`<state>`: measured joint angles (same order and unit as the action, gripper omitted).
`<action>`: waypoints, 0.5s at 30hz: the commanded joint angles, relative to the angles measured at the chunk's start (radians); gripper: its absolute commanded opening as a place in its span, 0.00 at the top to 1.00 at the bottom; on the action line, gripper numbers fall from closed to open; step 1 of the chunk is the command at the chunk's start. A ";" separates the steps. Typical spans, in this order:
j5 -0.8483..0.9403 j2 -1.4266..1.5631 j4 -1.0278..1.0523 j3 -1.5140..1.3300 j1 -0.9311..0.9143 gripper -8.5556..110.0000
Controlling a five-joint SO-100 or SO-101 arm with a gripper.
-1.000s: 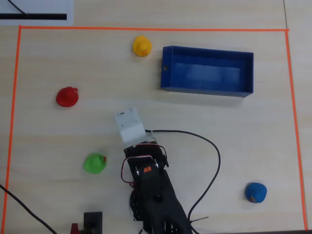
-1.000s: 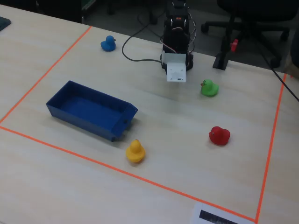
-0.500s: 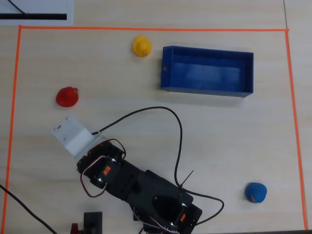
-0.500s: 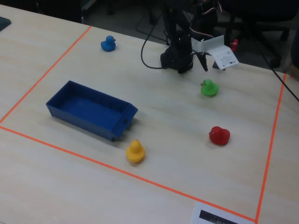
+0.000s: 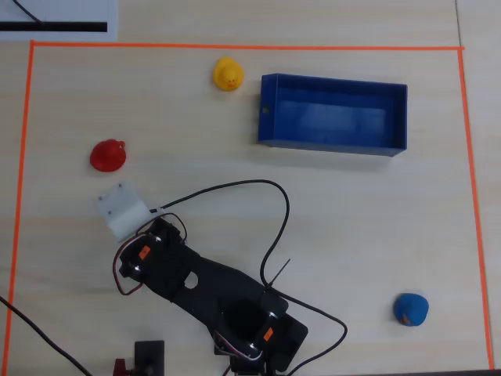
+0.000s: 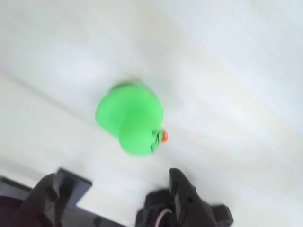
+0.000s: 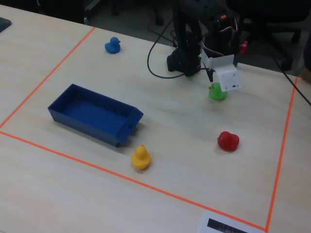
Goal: Grasp green duck and put it into box.
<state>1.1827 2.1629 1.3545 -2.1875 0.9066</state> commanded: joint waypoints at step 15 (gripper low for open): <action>-0.106 -0.014 -0.209 -0.199 -0.018 0.64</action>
<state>1.1336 2.1184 1.1582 -2.3869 0.8667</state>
